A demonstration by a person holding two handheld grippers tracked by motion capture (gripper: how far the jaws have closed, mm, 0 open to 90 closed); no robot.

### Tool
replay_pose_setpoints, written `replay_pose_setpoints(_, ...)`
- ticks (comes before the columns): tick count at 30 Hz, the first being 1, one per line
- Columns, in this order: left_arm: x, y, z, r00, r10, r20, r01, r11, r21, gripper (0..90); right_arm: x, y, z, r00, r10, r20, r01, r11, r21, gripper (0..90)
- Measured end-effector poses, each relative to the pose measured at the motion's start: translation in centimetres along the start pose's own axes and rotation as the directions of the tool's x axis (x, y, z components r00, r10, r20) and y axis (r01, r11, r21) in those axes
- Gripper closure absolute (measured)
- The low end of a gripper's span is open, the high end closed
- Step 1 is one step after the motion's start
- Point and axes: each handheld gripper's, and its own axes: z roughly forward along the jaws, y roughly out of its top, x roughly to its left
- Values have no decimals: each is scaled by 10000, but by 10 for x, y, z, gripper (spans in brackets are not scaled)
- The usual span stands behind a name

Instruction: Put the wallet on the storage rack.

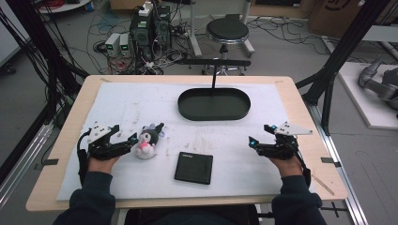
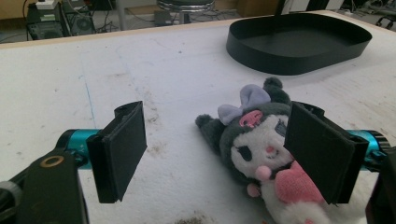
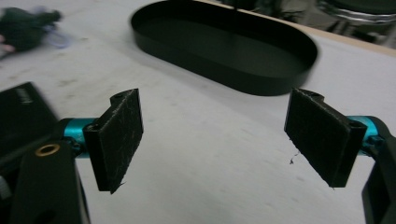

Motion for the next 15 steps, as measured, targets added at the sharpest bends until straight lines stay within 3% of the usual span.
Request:
replay_pose_setpoints(1,0,0,0,10000,0,0,0,10000,0,210,0,0,0,10000,0,0,0,10000,0,199)
replay_pose_setpoints(5,2,0,2,9999,68,118,-69,9999,86,213,31,7,17,9899,-823,-1156,857,9960,253,200)
replay_pose_setpoints(6,2,0,2,9999,68,118,-69,9999,86,215,31,7,17,9899,-823,-1156,857,9960,253,200)
replay_pose_setpoints(7,2,-1,2,9999,32,156,-33,9999,102,216,48,10,24,9801,-1143,-1626,1210,9921,321,200)
replay_pose_setpoints(10,3,-1,1,9999,20,169,-22,10000,93,218,70,12,35,9622,-1525,-2256,1680,9845,511,219)
replay_pose_setpoints(12,4,-1,1,9999,12,138,-13,10000,96,219,81,11,47,9503,-1675,-2623,1947,9775,809,260)
replay_pose_setpoints(13,4,-1,1,9999,12,138,-13,10000,96,219,81,11,47,9503,-1675,-2623,1947,9775,809,260)
replay_pose_setpoints(14,3,-1,1,9999,-1,134,-1,10000,95,219,89,7,61,9399,-1651,-2990,2080,9710,1176,263)
replay_pose_setpoints(15,3,-1,1,9999,-1,134,-1,10000,95,220,89,7,61,9399,-1651,-2990,2080,9710,1176,263)
